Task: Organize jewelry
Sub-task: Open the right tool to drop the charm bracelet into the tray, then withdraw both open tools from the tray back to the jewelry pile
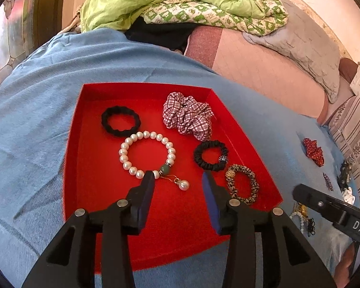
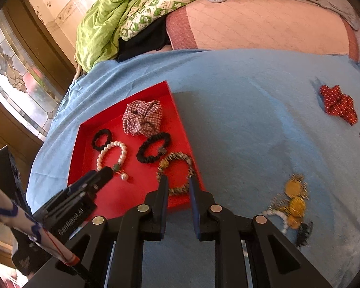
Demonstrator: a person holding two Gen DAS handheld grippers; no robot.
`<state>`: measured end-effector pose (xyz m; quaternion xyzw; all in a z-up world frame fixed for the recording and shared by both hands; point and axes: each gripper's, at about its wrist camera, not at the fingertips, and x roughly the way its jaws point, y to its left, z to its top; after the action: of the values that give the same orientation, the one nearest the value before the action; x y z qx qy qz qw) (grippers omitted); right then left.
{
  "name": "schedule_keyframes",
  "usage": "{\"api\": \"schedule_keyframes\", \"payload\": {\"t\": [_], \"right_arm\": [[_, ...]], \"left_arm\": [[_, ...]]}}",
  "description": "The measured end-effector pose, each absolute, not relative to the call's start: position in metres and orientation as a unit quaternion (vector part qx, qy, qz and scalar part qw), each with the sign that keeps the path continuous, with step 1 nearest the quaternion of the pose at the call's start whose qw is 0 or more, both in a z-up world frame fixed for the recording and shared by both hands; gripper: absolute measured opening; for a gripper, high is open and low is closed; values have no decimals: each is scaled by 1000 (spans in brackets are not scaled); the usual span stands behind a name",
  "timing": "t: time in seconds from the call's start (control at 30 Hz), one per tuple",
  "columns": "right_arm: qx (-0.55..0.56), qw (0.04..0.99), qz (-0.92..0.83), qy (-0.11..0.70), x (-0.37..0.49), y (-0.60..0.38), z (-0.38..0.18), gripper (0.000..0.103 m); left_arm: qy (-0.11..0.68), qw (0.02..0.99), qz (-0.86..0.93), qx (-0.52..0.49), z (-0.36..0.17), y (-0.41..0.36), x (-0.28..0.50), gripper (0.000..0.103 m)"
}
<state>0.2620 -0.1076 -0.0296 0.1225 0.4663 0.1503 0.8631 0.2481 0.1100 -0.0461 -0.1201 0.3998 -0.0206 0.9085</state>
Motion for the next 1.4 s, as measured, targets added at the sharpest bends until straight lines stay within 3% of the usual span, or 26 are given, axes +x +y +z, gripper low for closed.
{"api": "schedule_keyframes", "payload": {"t": [0.7,0.93,1.03,1.23,1.27,1.33,1.4], "right_arm": [[279,841,74,459,213,-271,-66,21],[252,835,98,479,217,-250,-74,21],[231,839,93,483,219,-243,-76,33],[161,842,75,509,227,-223,-88,33],[136,848,72,507,226,-217,-87,33],[107,855,67,503,225,-211,-86,9],[104,856,67,502,224,-214,-85,9]], "left_arm": [[341,935,-94,-32,-23,33,191,40],[348,929,-123,10,-29,5,182,40],[355,926,-124,14,-32,3,184,40],[361,922,-141,11,-35,-1,185,40],[362,921,-145,11,-36,-2,185,40],[365,917,-158,15,-37,-7,184,40],[368,914,-169,19,-38,-12,183,40]]}}
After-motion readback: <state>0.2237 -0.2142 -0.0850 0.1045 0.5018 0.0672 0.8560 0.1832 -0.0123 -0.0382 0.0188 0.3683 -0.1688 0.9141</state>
